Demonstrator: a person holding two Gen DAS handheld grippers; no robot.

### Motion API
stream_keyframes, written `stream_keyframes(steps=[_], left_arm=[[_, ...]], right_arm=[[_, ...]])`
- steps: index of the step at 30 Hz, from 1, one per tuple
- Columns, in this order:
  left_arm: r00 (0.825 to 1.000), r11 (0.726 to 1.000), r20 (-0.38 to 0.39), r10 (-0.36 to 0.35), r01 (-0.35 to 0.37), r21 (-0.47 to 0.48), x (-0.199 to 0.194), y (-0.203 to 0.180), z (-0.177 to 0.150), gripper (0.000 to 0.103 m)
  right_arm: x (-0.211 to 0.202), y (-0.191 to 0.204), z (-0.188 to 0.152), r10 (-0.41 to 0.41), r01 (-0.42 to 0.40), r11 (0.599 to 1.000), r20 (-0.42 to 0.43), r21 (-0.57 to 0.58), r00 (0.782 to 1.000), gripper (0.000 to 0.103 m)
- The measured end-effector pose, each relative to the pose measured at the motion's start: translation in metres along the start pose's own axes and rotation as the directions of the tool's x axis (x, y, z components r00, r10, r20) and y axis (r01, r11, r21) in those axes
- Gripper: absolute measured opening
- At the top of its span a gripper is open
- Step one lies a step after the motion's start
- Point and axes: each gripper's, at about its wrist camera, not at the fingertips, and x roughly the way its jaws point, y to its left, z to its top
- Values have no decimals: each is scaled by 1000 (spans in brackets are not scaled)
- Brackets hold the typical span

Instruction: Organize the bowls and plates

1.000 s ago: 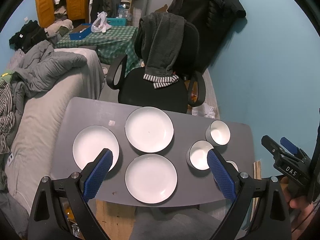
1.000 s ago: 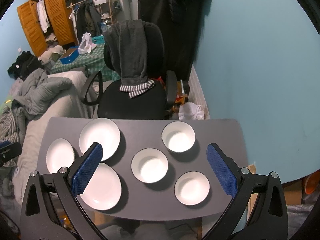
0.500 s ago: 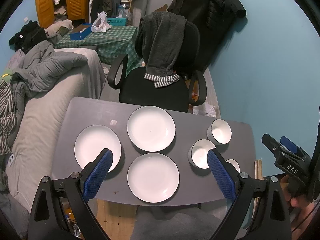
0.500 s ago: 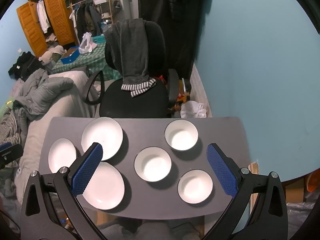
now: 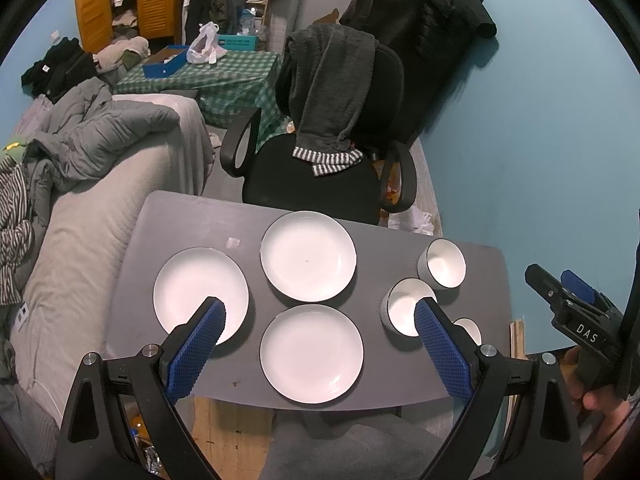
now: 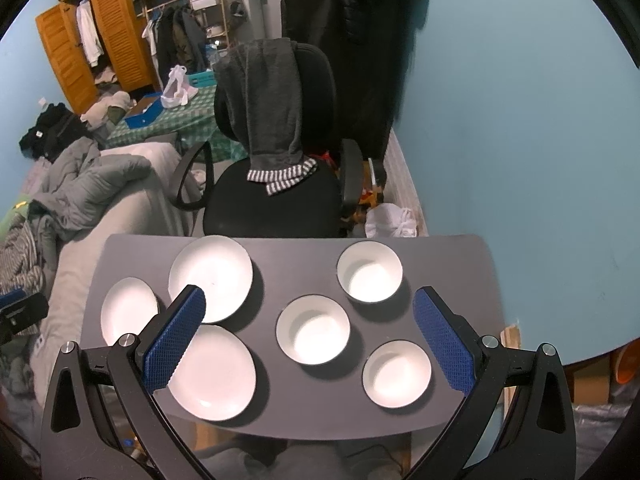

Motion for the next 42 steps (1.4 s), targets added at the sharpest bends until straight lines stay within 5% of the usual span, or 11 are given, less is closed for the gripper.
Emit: stream_keyframes(steps=[42], left_arm=[[1000, 997, -9, 4, -3, 72, 12, 41, -19, 96]], right_arm=[[12, 25, -6, 62, -63, 998, -25, -32, 998, 102]])
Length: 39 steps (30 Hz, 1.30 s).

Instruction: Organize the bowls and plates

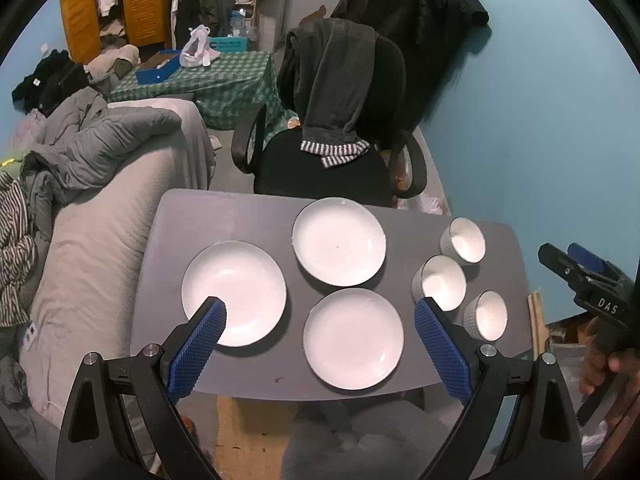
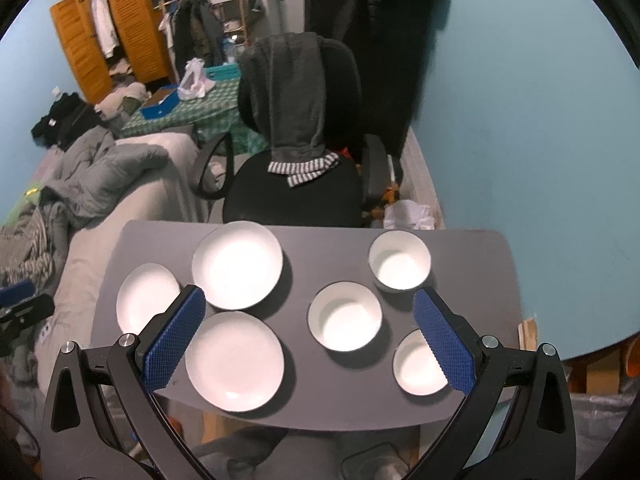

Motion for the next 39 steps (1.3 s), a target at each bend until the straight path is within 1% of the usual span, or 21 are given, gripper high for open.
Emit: stream_keyframes(steps=[5, 7, 14, 18, 23, 27, 31, 33, 37, 39], left_arm=[[999, 1000, -41, -7, 7, 17, 13, 6, -9, 96], [998, 1000, -62, -21, 22, 20, 22, 8, -14, 96], [987, 998, -148, -56, 56, -6, 57, 17, -29, 96], [983, 998, -172, -68, 65, -21, 71, 28, -39, 96], [979, 998, -197, -58, 50, -45, 91, 38, -49, 96], [972, 994, -225, -75, 56, -93, 108, 46, -60, 96], [966, 990, -240, -92, 64, -124, 124, 49, -70, 96], [968, 992, -239, -77, 50, -118, 133, 47, -74, 96], [968, 994, -245, -60, 36, -104, 149, 45, -81, 96], [966, 994, -251, -55, 29, -107, 159, 44, -84, 96]], right_arm=[[10, 10, -7, 27, -28, 999, -19, -35, 999, 102], [16, 14, -8, 44, -46, 998, -28, -46, 999, 102], [38, 22, -18, 100, -106, 991, -80, -76, 992, 102], [56, 25, -30, 142, -151, 986, -126, -68, 982, 102], [79, 28, -44, 176, -186, 982, -196, -33, 965, 99], [100, 33, -59, 177, -191, 981, -258, -29, 950, 97], [120, 37, -71, 168, -188, 981, -295, -42, 941, 94], [131, 37, -77, 158, -182, 982, -319, -46, 934, 93], [154, 35, -89, 143, -172, 984, -360, -50, 922, 88], [165, 32, -95, 139, -170, 984, -380, -51, 915, 83]])
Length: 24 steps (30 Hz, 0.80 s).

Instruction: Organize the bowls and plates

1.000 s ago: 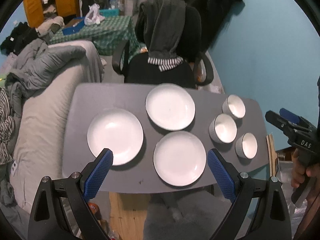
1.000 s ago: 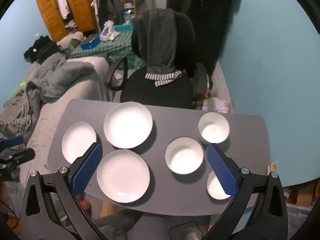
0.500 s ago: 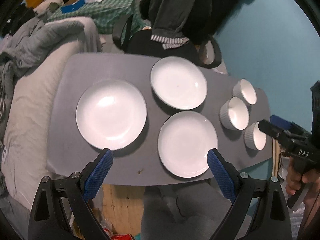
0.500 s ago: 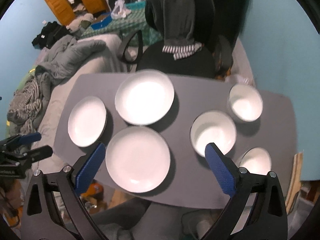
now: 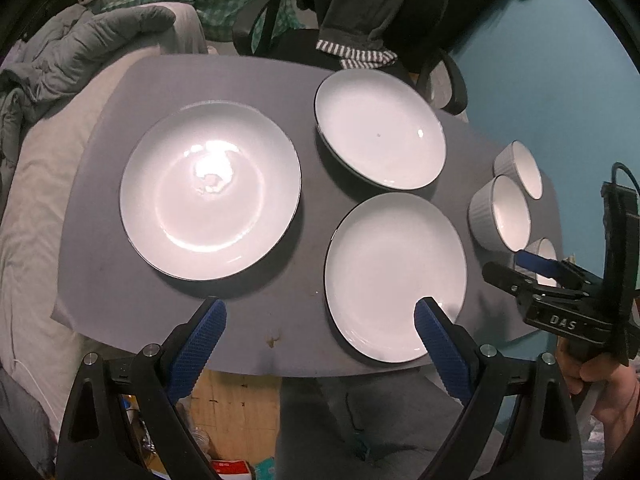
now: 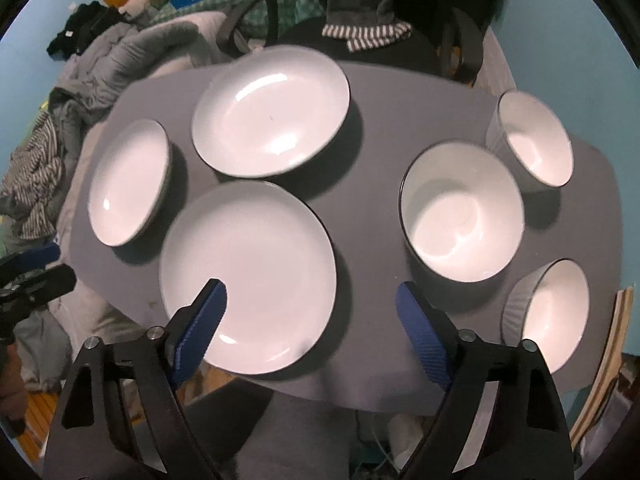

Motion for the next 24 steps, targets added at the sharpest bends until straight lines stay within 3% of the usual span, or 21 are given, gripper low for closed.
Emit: stream_keyframes(steps=[5, 19, 24], left_arm=[[1000, 1000, -29, -1, 0, -26, 26, 2, -4, 96], [993, 1000, -115, 14, -14, 0, 81, -11, -6, 96], [987, 1000, -160, 20, -19, 3, 95, -14, 4, 76]], right_arm=[[23, -6, -4, 12, -12, 1000, -51, 2, 999, 72], [47, -26, -10, 81, -79, 997, -136, 22, 987, 56], [47, -32, -6, 95, -91, 995, -135, 34, 986, 55]])
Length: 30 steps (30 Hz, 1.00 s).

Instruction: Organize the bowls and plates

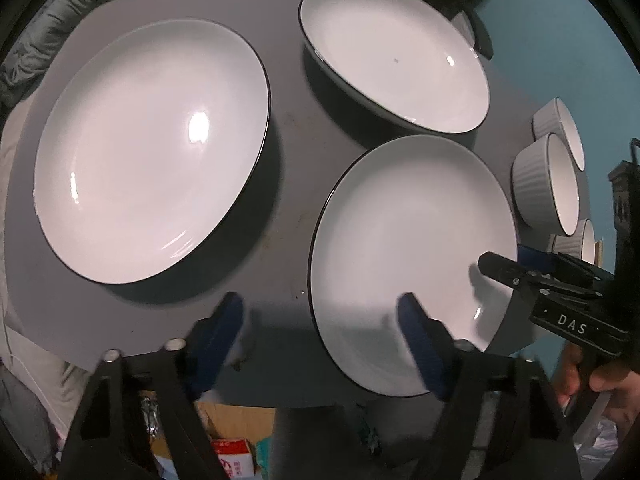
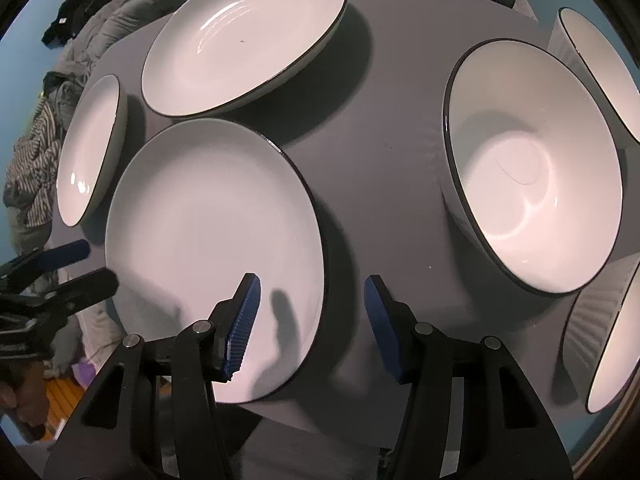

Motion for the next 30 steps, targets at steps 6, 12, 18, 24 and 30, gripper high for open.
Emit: stream_keyframes(steps=[6, 12, 18, 24, 30], left_arm=[[1000, 999, -29, -6, 5, -32, 9, 5, 8, 61], [998, 1000, -55, -20, 19, -13, 17, -1, 13, 40], [996, 999, -78, -46, 46, 3, 24, -6, 15, 26], [993, 999, -104, -51, 52, 8, 27, -4, 20, 18], [988, 995, -115, -100, 98, -23, 32, -2, 26, 17]], right_arm=[[12, -6, 8, 21, -21, 1000, -12, 5, 1000, 52], [15, -9, 16, 81, -80, 997, -23, 18, 996, 41], [15, -8, 13, 76, -75, 997, -39, 9, 996, 26], [12, -17, 11, 80, -79, 997, -63, 10, 995, 20], [12, -23, 13, 110, -108, 994, -95, 25, 989, 18]])
